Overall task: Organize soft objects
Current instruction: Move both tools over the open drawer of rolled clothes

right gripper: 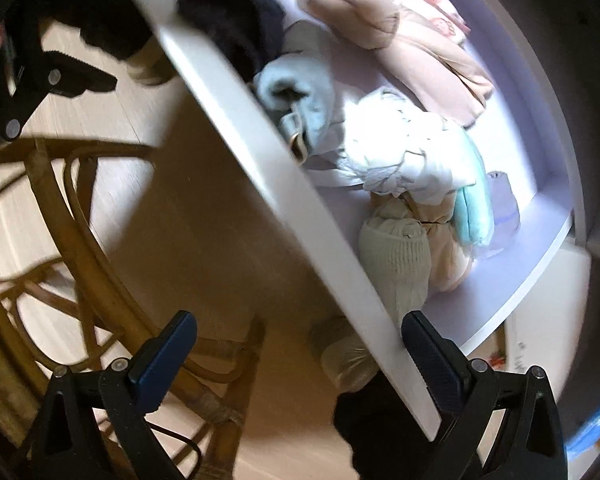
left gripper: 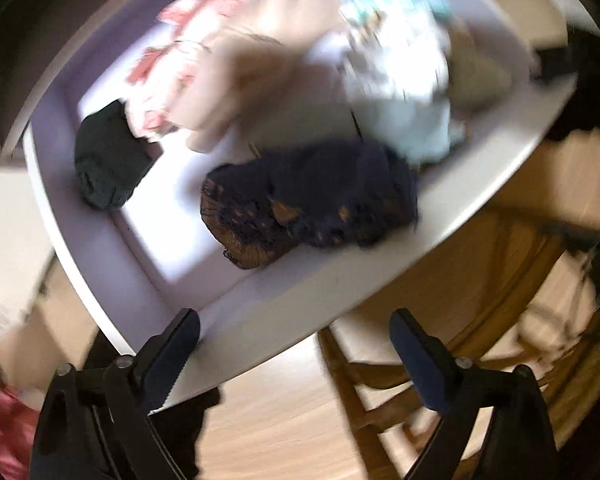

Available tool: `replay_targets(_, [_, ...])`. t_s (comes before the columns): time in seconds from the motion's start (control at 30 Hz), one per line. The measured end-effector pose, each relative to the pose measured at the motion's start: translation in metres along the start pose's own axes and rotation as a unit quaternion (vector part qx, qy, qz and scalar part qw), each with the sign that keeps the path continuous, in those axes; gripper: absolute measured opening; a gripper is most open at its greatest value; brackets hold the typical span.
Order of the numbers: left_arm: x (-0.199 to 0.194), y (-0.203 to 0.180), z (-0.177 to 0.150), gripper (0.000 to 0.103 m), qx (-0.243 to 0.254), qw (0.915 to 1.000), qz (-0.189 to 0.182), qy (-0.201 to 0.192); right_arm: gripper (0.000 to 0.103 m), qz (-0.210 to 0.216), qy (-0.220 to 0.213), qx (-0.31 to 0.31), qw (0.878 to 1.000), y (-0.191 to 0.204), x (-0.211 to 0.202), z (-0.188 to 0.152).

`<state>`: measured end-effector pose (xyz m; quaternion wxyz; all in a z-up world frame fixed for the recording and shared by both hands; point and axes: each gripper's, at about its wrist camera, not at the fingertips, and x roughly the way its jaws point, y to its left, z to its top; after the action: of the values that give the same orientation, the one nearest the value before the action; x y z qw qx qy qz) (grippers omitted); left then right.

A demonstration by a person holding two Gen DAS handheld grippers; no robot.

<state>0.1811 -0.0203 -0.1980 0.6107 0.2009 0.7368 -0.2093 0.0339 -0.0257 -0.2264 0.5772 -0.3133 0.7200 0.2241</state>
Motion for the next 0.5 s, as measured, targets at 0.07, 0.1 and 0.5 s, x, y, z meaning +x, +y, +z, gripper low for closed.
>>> replay_targets(0.07, [-0.017,0.015,0.008,0.093,-0.039,0.9982,-0.042,-0.018,0.103,0.016,-0.013,0.026,0.999,-0.016,-0.006,-0.008])
replay_targets(0.1, [-0.025,0.023,0.013,0.093,-0.054,0.9965,-0.057,-0.029,0.103,0.024,-0.023,0.044,0.998,-0.024,-0.012,-0.008])
replay_targets(0.5, [-0.069,0.107,0.063,0.093,-0.235,0.9651,-0.026,-0.114,0.103,0.061,-0.075,0.296,0.95,-0.112,-0.025,-0.009])
